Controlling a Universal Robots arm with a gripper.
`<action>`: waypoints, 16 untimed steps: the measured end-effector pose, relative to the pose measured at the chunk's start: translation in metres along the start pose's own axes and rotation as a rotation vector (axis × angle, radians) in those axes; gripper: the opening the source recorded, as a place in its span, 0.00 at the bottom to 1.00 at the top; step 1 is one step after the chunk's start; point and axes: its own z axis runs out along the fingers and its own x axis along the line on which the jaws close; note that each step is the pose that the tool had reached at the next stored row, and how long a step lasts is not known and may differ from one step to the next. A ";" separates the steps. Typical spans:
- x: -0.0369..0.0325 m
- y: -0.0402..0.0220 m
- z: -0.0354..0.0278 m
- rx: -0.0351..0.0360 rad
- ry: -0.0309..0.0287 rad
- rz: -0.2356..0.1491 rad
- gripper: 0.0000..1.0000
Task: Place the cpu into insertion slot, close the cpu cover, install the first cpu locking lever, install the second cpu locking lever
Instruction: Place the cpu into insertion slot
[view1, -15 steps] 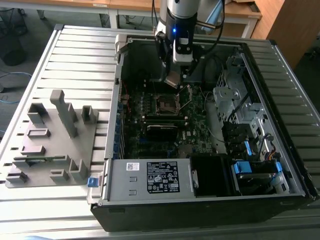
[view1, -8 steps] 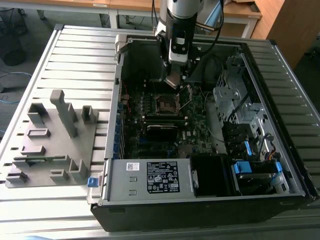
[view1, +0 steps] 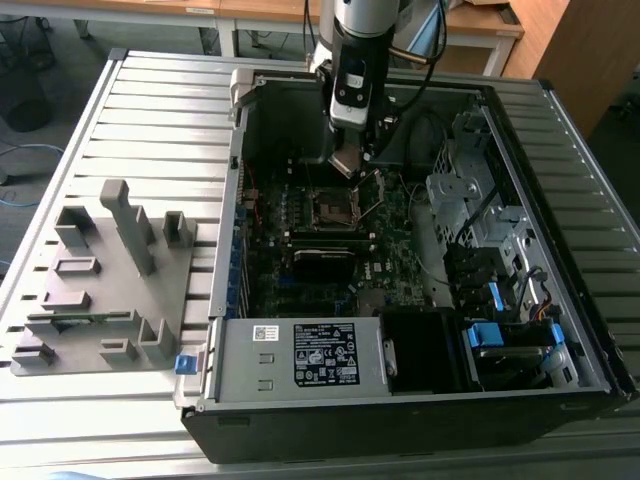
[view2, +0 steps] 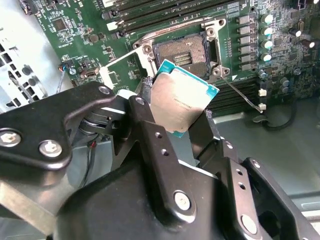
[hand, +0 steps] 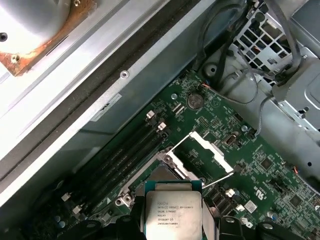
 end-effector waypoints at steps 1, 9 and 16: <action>0.0000 0.0000 0.0000 0.0001 0.0000 0.000 0.54; 0.0000 0.0000 0.0003 0.0007 -0.0070 0.076 0.54; 0.0000 -0.0001 0.0008 0.0018 -0.0181 0.197 0.54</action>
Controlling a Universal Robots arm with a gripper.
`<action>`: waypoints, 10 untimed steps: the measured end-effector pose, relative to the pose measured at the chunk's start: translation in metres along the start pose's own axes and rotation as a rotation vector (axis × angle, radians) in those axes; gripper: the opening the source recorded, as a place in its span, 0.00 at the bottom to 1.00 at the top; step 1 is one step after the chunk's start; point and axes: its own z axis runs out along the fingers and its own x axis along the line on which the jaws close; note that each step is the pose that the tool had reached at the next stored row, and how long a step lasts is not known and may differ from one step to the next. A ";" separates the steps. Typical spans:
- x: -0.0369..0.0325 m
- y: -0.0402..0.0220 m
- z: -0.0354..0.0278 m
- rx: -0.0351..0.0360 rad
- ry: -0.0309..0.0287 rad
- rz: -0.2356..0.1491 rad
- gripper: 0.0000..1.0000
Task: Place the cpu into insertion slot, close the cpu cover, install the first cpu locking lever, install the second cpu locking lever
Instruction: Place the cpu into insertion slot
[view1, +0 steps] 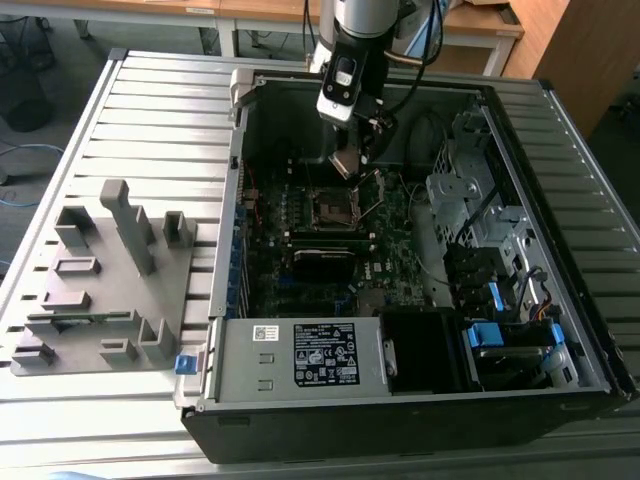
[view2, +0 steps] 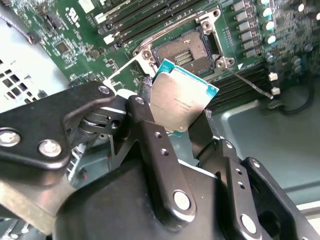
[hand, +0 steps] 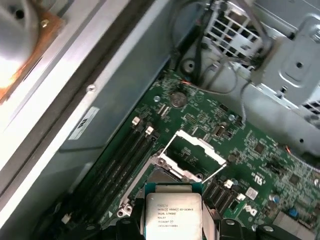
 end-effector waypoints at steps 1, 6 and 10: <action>0.0000 0.0000 0.0000 0.0000 -0.0001 0.002 0.54; 0.0000 0.0000 0.0001 -0.0001 -0.0002 0.003 0.54; 0.0000 0.0000 0.0001 -0.0001 -0.0002 0.003 0.54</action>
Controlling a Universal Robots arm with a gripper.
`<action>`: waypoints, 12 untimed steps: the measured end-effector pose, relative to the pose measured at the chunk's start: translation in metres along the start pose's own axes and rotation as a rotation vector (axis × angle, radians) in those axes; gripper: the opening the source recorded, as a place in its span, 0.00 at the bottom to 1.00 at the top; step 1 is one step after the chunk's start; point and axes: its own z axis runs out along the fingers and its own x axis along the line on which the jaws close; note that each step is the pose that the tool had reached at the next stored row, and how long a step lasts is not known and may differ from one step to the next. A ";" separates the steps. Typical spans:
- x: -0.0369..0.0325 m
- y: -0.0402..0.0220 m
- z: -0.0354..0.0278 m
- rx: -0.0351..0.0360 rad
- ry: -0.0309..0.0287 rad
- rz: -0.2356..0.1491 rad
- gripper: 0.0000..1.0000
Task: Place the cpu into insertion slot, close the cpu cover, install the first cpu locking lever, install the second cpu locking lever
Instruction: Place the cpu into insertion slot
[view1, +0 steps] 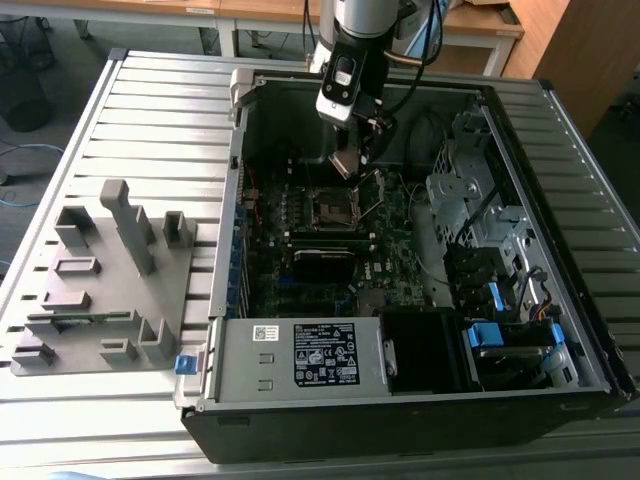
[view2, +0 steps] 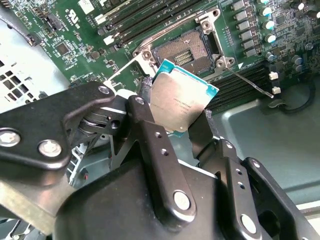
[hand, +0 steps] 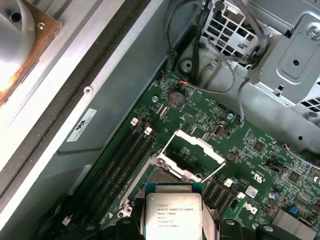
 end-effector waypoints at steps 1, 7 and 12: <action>0.0000 0.0000 0.0000 0.0000 0.0000 0.001 0.54; 0.0000 0.0000 0.0003 0.0006 -0.0066 0.072 0.54; 0.0000 0.0000 0.0003 0.0010 -0.0103 0.113 0.54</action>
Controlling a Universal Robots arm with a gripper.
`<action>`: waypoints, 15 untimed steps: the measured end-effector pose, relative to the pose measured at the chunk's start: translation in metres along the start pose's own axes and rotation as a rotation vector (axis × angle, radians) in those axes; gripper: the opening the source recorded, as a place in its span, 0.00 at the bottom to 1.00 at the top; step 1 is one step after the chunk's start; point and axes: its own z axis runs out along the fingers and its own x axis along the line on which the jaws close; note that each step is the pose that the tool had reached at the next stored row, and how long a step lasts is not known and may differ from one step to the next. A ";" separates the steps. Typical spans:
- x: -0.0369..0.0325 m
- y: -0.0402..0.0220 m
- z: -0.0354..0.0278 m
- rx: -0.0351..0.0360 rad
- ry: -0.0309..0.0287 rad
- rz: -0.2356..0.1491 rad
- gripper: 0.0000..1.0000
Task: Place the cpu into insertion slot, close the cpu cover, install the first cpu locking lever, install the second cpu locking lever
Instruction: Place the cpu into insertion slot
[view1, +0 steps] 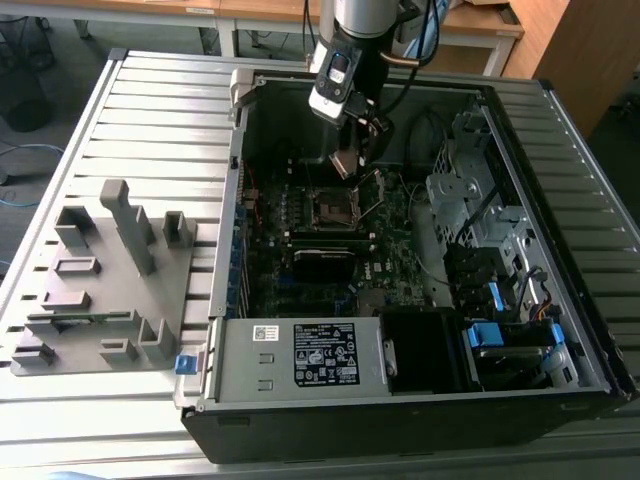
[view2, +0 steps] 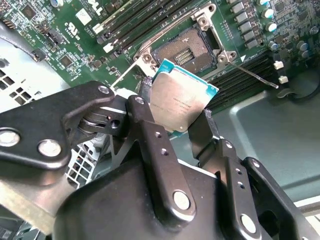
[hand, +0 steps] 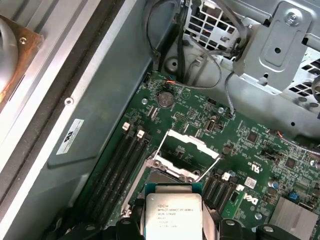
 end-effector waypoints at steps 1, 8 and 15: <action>0.0000 0.0000 0.0000 0.0000 -0.0004 0.004 0.54; 0.0000 0.0000 0.0000 0.0000 -0.0009 0.010 0.54; 0.0001 0.0000 0.0002 0.0001 -0.0029 0.032 0.54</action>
